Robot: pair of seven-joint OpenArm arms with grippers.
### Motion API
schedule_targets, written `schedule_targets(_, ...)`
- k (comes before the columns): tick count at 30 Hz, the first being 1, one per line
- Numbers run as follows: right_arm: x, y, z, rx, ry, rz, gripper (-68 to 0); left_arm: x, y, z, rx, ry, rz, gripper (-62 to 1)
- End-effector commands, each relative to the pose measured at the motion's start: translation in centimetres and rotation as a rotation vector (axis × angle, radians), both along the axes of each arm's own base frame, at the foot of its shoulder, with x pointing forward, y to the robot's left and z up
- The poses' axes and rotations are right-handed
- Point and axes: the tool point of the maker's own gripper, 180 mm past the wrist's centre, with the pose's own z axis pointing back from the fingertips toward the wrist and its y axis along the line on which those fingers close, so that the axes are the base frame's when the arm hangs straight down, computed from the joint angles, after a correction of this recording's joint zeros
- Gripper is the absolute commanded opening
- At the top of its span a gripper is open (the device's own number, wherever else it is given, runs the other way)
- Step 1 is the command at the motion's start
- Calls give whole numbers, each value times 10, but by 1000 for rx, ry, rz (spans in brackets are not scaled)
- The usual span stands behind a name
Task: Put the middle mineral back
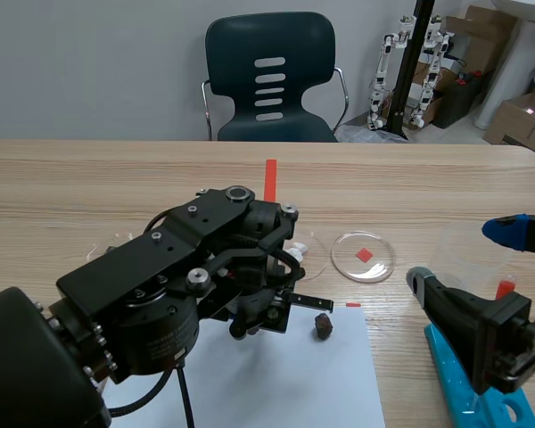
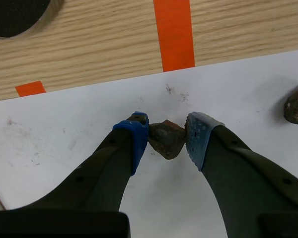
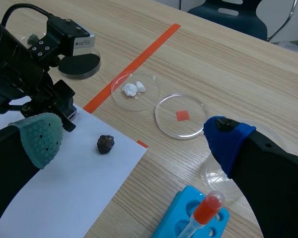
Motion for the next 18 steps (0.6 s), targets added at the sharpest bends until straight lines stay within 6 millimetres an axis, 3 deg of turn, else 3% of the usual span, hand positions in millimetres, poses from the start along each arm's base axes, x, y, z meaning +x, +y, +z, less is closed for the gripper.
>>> schedule_targets(1, 3, 2, 11, 16, -34, 5, -84, 6, -8, 9, -26, -24, -7, -521)
schedule_targets(18, 3, 2, 11, 16, -34, 5, -84, 4, -3, -3, -15, -18, 3, -521)
